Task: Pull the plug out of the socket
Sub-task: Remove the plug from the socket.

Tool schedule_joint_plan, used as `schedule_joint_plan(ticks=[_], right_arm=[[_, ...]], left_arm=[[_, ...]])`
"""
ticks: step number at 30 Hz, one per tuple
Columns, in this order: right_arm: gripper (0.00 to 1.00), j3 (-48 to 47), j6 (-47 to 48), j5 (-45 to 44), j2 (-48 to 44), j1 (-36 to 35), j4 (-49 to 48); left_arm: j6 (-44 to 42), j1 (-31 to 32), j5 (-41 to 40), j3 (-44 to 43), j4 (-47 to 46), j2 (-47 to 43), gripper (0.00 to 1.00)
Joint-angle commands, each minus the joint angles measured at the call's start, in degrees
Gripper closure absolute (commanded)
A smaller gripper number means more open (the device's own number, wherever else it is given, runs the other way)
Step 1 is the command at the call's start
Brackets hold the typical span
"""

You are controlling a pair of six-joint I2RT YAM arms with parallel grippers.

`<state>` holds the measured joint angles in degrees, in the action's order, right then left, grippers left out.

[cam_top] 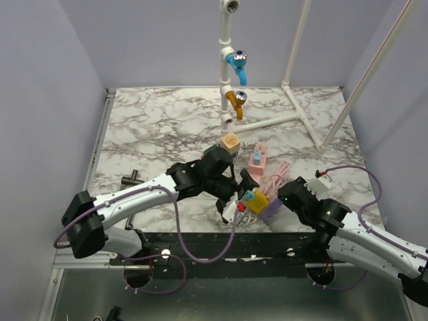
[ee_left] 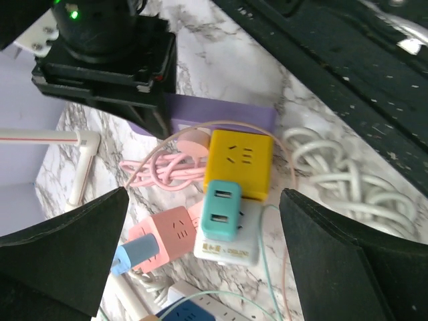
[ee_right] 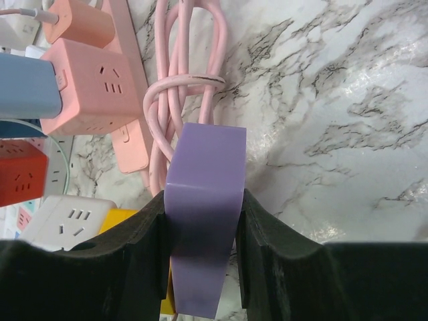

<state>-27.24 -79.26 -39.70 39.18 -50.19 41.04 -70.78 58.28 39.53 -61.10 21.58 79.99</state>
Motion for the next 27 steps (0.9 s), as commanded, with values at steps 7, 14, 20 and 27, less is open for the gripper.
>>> schedule_joint_plan(ticks=[7,14,20,27], right_arm=[[0.99,-1.92,3.92,-0.5,0.08,-0.35,-11.24],[0.99,-2.26,5.44,1.36,0.29,-0.3,-14.74],[0.99,-2.37,4.4,2.06,0.94,-0.34,-15.37],[0.99,-1.25,2.59,2.35,0.68,-0.31,-15.2]], left_arm=[[-5.24,-0.01,0.94,1.35,5.8,-0.39,0.01],[-1.59,1.07,-1.95,-1.53,2.86,5.03,0.01],[0.63,3.56,-8.75,0.87,-4.96,8.0,0.01],[0.85,4.38,-13.75,-0.46,-4.27,12.37,0.01]])
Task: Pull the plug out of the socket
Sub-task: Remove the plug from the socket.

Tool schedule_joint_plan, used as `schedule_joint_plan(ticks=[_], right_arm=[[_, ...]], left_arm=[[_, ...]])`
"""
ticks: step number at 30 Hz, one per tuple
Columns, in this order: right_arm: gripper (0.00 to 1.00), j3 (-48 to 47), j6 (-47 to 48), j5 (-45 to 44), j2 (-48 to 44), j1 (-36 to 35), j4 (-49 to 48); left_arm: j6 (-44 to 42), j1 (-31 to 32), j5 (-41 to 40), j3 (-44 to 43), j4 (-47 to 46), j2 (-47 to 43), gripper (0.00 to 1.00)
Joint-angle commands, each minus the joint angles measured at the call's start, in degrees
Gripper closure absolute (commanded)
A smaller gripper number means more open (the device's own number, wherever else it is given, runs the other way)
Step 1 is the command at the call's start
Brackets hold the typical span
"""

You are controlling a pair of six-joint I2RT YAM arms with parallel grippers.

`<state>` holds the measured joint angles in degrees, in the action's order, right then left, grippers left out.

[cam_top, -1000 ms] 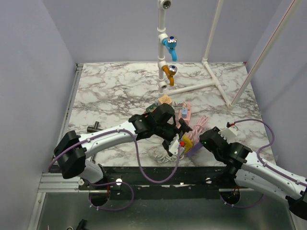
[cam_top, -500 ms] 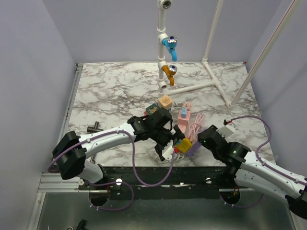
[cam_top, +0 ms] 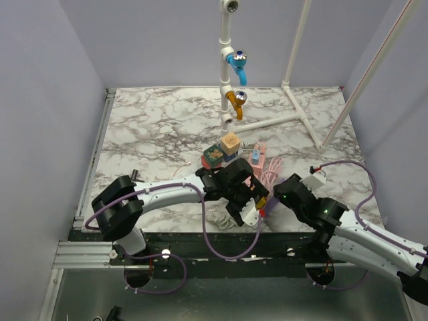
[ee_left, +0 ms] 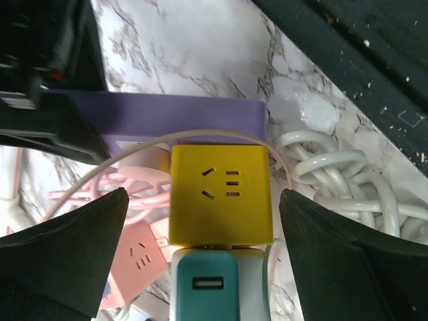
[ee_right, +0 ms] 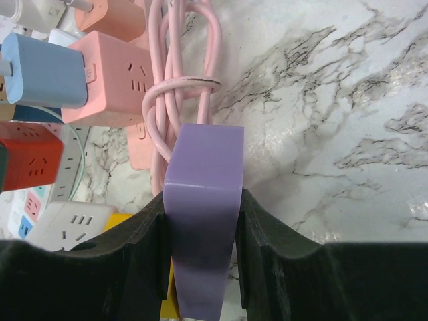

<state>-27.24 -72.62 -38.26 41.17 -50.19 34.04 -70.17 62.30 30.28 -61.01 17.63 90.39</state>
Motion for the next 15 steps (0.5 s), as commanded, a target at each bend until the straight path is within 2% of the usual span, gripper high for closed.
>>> schedule_joint_plan(ticks=[1,12,15], right_arm=[[0.99,-1.14,-4.24,0.82,-1.4,-0.34,-8.0],[0.99,-0.39,-4.84,0.59,-1.58,-0.37,-8.3],[0.99,-0.66,-4.27,1.04,-1.02,-0.35,-9.05]], left_arm=[[-0.14,0.36,-4.6,-0.46,0.21,2.07,0.01],[-1.47,0.36,-6.66,3.51,-0.17,1.02,0.02],[-1.39,0.43,-6.94,1.8,-0.16,2.61,0.15]])
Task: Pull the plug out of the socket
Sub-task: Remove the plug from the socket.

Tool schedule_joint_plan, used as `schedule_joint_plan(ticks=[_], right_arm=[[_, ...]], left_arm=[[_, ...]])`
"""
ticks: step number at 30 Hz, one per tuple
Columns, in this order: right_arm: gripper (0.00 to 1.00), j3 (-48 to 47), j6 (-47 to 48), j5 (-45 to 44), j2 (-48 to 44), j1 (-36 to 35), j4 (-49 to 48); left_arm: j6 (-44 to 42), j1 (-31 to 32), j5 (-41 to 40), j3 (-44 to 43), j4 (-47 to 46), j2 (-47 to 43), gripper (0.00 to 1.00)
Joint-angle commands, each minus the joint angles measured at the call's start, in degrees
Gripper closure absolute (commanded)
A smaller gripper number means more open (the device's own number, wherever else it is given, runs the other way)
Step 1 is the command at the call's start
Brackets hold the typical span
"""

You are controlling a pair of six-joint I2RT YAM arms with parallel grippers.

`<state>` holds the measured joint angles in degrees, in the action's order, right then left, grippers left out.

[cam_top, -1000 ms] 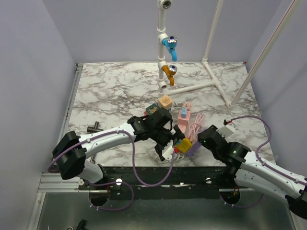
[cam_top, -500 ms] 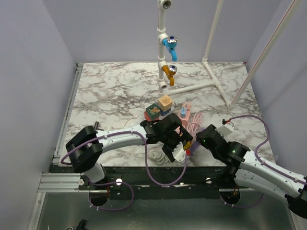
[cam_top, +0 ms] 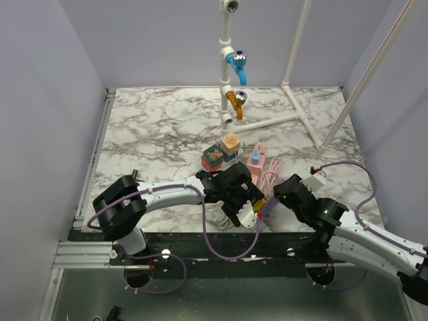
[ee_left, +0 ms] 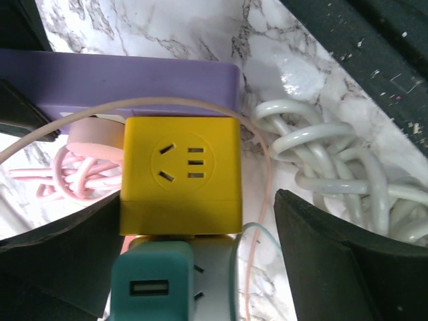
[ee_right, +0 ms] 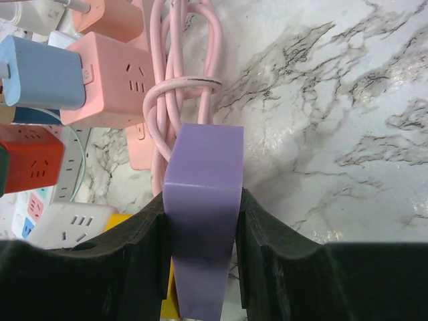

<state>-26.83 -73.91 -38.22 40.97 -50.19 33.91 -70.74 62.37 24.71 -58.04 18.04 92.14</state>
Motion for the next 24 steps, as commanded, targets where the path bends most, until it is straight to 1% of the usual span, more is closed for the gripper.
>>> schedule_joint_plan(ticks=[1,3,4,11,17,19,20,22,24], right_arm=[[0.99,-0.99,-2.76,1.27,-0.74,-0.37,-9.22],[0.99,-0.94,-2.16,1.75,-0.47,-0.34,-10.27],[0.99,-0.85,-1.58,1.99,-0.34,-0.3,-10.94],[0.99,-1.05,0.15,3.23,1.06,-0.34,-13.33],[1.0,0.57,0.95,2.97,0.54,-0.36,-13.51],[0.99,1.39,1.31,3.23,0.46,-0.35,-14.3],[0.99,1.51,1.87,3.37,0.6,-0.39,-14.69],[0.99,1.48,2.89,3.26,1.3,-0.34,-15.01],[0.99,1.35,3.84,2.91,2.06,-0.34,-15.01]], left_arm=[[-0.77,0.38,-1.48,-1.96,-0.12,1.53,0.19],[-0.72,0.32,-1.73,-4.19,0.67,2.71,0.28],[-0.79,0.38,-1.72,-4.81,0.88,3.08,0.3],[-3.87,1.59,-1.26,-5.31,2.99,3.87,0.31],[-6.09,1.27,-2.87,-5.21,6.02,2.7,0.56],[-7.79,0.88,-3.3,-4.73,6.37,1.63,0.67],[-8.65,0.76,-3.48,-4.49,6.7,0.98,0.75],[-10.73,0.43,-4.01,-4.22,7.61,-0.11,0.88],[-12.68,0.05,-4.86,-4.36,9.17,-1.01,0.97]])
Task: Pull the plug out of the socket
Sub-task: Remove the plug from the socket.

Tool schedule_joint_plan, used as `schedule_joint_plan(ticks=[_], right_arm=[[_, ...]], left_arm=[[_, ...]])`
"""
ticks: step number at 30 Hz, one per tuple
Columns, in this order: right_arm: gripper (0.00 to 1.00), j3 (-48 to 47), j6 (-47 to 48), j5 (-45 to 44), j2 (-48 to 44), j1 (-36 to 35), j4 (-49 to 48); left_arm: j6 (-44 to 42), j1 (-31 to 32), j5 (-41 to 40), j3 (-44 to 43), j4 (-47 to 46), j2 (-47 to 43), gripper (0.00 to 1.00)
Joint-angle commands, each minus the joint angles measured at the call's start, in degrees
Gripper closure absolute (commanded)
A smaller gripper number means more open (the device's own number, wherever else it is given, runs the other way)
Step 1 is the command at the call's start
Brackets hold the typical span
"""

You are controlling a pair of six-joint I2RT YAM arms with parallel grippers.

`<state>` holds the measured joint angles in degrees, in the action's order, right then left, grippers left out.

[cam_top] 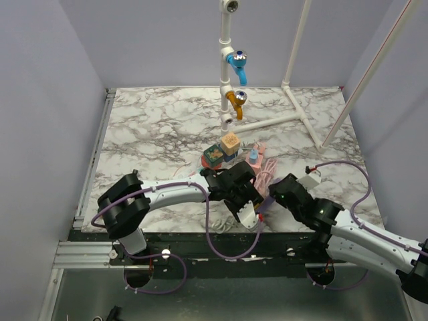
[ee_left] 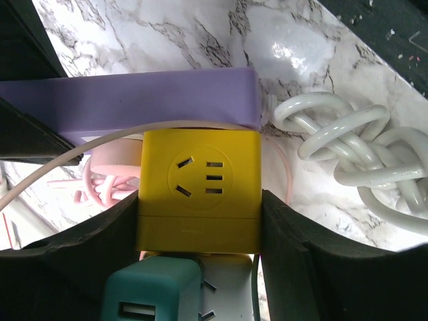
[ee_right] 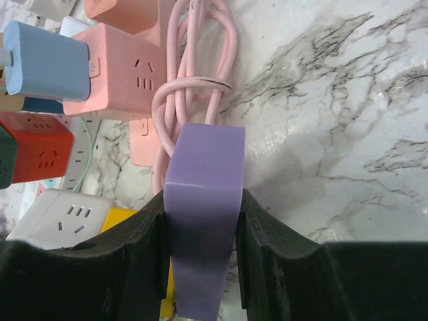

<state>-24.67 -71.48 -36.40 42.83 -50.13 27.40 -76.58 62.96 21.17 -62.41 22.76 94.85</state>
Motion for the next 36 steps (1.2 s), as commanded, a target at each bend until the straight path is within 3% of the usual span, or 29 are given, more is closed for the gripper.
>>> schedule_joint_plan(ticks=[1,12,24,36], right_arm=[[0.99,-0.91,2.0,0.95,0.71,-0.44,-8.5],[0.99,-2.23,4.86,0.47,6.57,-0.41,-8.18],[0.99,-0.41,6.53,-0.45,9.73,-0.55,-7.82],[1.0,0.83,10.92,-2.61,17.16,-8.06,-13.21]], left_arm=[[-7.44,-0.79,-1.81,0.01,5.06,-4.15,1.0],[-12.59,-4.87,-3.46,-0.3,12.72,-10.33,1.0],[-15.67,-7.67,-1.55,-3.87,18.03,-9.98,1.0],[-22.72,-7.82,2.07,-7.2,23.14,-7.08,1.0]])
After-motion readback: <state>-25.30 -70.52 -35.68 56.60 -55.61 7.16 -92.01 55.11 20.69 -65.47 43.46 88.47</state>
